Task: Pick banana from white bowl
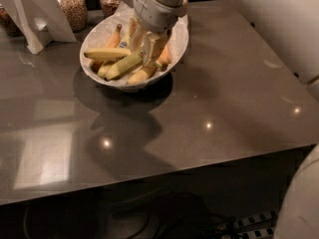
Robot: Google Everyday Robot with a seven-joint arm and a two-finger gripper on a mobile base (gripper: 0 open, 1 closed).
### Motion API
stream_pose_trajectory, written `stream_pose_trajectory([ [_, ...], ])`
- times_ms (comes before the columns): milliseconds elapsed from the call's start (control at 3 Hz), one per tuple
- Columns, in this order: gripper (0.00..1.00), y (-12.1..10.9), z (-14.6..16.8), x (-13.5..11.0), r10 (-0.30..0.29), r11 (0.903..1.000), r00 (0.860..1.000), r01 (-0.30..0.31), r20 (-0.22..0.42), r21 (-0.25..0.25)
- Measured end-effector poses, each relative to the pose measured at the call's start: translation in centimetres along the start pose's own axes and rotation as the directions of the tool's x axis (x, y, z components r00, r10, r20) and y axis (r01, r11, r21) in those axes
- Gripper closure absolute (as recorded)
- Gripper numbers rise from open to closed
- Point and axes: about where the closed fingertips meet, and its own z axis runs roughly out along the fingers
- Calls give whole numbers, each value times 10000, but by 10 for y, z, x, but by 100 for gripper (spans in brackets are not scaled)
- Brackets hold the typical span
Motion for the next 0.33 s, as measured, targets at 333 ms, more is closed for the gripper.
stream_pose_trajectory([
  [333,100,1,-18,-6,68,9992,9952,-106,981,378],
])
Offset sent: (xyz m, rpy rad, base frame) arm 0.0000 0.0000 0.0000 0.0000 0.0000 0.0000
